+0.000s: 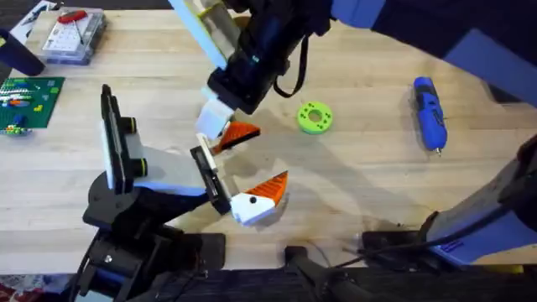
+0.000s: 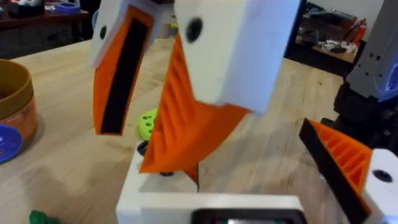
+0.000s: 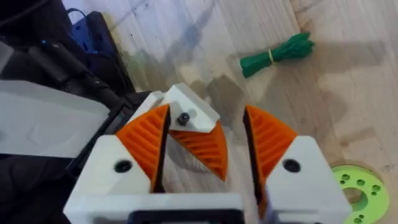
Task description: Pick up the gripper from the table and insert it into the empty holder that is missing its gripper. Then pick up a screw, insert it into the mounting hole, and use the screwdriver to tighten it. Finally, clean up the table by picking up the vegetable and placing it into the bucket.
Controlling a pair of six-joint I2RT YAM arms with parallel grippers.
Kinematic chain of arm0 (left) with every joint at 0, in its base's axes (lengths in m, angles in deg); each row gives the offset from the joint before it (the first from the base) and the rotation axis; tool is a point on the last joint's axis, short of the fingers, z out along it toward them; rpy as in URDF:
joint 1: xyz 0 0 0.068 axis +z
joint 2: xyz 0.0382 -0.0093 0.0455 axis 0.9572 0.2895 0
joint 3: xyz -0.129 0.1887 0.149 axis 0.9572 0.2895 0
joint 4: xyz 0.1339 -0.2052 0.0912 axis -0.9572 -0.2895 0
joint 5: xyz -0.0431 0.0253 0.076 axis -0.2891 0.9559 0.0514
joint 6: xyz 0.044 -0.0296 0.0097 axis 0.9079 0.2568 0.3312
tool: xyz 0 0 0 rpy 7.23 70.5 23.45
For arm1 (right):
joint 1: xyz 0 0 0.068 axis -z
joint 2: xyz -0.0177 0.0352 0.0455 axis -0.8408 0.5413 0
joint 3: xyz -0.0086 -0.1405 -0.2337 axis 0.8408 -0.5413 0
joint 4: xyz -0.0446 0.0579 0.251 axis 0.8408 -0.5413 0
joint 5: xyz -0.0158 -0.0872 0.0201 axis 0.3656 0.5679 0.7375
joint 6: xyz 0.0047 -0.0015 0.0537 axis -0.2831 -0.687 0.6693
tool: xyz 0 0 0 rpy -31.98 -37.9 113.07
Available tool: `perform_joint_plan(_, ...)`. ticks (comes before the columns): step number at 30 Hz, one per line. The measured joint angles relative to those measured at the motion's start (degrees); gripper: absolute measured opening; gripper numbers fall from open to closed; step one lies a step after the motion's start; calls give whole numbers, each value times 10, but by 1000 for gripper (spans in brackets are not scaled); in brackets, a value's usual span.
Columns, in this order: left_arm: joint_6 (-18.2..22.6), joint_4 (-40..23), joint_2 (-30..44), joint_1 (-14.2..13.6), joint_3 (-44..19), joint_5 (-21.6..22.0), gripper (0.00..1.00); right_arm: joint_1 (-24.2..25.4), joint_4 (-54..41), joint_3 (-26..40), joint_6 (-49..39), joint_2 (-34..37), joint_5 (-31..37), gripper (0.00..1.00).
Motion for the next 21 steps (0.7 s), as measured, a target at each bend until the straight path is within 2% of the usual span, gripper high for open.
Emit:
perform_joint_plan(14, 0, 0, 0, 0, 0, 0, 996, 0, -13, 18, 2, 0, 0, 593)
perform_joint_plan(21, 0, 0, 0, 0, 0, 0, 996, 0, -16, 20, 2, 0, 0, 586)
